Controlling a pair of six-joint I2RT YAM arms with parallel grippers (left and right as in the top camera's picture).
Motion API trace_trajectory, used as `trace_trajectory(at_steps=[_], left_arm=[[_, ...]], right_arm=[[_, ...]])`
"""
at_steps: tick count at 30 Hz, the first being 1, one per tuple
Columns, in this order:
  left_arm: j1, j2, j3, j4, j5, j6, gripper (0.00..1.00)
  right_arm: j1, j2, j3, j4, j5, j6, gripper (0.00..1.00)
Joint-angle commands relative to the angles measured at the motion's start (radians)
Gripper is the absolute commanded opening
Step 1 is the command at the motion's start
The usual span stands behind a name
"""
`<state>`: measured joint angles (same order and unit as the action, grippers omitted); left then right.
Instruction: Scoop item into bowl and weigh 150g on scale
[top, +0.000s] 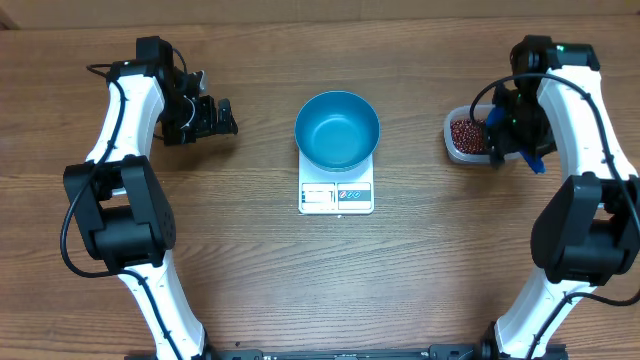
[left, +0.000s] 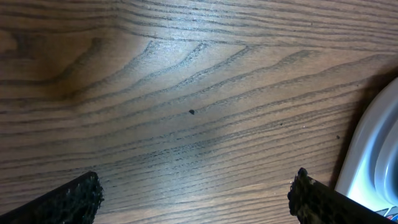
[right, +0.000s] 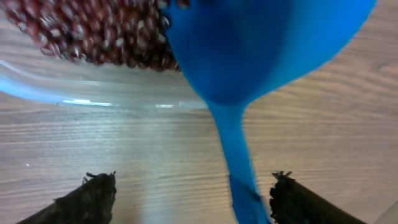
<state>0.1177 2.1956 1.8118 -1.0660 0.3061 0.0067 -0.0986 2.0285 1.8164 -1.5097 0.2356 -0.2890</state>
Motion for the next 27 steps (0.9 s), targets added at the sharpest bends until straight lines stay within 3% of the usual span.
trace_trajectory(at_steps=[1, 4, 7, 12, 14, 15, 17, 24, 27], left_arm=[[-0.007, 0.008, 0.008, 0.001, -0.003, 0.015, 0.99], [-0.007, 0.008, 0.008, 0.001, -0.002, 0.016, 0.99], [-0.007, 0.008, 0.008, 0.001, -0.002, 0.016, 1.00], [-0.007, 0.008, 0.008, 0.001, -0.002, 0.016, 1.00], [-0.006, 0.008, 0.008, 0.001, -0.002, 0.016, 1.00], [-0.006, 0.008, 0.008, 0.001, -0.002, 0.015, 1.00], [-0.006, 0.008, 0.008, 0.001, -0.002, 0.016, 0.99], [-0.006, 0.008, 0.008, 0.001, -0.003, 0.016, 1.00], [-0.006, 0.008, 0.008, 0.001, -0.002, 0.016, 1.00]], right_arm=[[-0.023, -0.009, 0.160, -0.037, -0.002, 0.090, 0.84], [-0.063, -0.009, 0.267, -0.079, -0.070, 0.114, 1.00], [-0.144, -0.010, 0.279, -0.149, -0.271, 0.098, 1.00], [-0.280, -0.026, 0.103, -0.165, -0.382, 0.120, 0.73], [-0.300, -0.055, 0.021, -0.114, -0.457, 0.071, 0.71], [-0.306, -0.068, 0.001, -0.099, -0.465, 0.072, 0.73], [-0.343, -0.169, -0.087, -0.024, -0.465, 0.087, 1.00], [-0.424, -0.517, -0.388, 0.298, -0.475, 0.185, 1.00], [-0.423, -0.517, -0.571, 0.461, -0.706, 0.182, 0.99]])
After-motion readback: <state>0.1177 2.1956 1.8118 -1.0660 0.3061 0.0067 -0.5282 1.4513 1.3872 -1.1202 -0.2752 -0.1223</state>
